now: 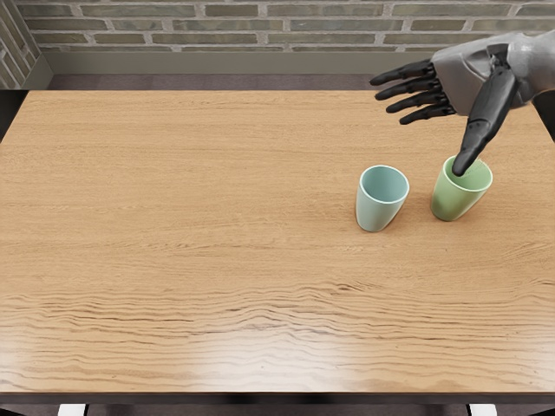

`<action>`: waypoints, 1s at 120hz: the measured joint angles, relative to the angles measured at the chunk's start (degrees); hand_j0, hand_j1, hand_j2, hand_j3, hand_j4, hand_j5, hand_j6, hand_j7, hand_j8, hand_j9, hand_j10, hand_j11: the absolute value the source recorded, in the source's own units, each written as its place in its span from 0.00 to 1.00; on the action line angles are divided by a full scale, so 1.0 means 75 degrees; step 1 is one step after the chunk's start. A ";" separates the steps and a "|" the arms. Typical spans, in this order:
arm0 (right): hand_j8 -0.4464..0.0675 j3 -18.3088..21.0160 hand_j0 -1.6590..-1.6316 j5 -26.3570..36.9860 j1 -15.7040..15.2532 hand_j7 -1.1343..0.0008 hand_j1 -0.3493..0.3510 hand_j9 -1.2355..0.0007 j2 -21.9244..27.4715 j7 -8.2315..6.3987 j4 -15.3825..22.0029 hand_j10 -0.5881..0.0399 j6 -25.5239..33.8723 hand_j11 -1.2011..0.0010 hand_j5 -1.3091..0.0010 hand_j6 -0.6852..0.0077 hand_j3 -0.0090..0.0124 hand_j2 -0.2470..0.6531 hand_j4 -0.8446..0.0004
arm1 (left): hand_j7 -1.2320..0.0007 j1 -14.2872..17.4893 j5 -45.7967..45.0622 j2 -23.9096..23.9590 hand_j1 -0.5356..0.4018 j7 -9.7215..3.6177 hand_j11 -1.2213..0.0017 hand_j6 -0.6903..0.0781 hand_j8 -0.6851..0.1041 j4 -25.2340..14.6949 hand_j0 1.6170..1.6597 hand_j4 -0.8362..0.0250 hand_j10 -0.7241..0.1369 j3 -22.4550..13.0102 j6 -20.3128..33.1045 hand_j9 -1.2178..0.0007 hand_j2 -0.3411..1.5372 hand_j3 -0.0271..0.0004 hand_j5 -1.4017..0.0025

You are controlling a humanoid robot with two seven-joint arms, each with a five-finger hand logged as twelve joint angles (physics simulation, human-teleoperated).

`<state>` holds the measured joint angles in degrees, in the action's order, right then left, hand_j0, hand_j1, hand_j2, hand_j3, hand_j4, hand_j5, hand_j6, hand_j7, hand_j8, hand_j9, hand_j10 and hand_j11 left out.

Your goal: Pick up cup and place in cup with right hand

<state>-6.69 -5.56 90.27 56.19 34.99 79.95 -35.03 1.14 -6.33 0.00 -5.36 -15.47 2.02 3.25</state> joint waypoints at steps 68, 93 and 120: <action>0.82 0.2430 0.04 0.3711 0.0191 0.97 0.04 0.98 -0.2092 0.0001 0.1178 0.90 0.5826 0.98 0.98 0.95 0.42 0.27 0.97 | 1.00 0.0000 0.0000 0.0000 0.94 0.0000 0.99 0.89 0.86 0.0000 0.96 0.97 0.84 0.0000 0.0000 1.00 0.18 0.98 0.99; 0.82 0.3136 0.04 0.4179 0.0233 0.98 0.04 0.98 -0.2662 0.0001 0.1462 0.90 0.6247 0.98 0.98 0.95 0.42 0.27 0.97 | 1.00 0.0000 0.0000 0.0000 0.94 0.0000 0.99 0.89 0.86 0.0000 0.96 0.97 0.84 0.0000 0.0000 1.00 0.18 0.99 0.99; 0.82 0.3463 0.04 0.4254 0.0262 0.97 0.04 0.97 -0.2892 0.0001 0.1319 0.89 0.6818 0.97 0.97 0.95 0.42 0.27 0.97 | 1.00 0.0000 0.0000 0.0000 0.94 0.0000 0.99 0.89 0.86 0.0000 0.96 0.97 0.84 0.0000 0.0000 1.00 0.18 0.99 0.99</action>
<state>19.28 26.34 92.24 34.49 35.00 89.84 16.10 1.14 -6.33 0.00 -5.36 -15.47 2.02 3.25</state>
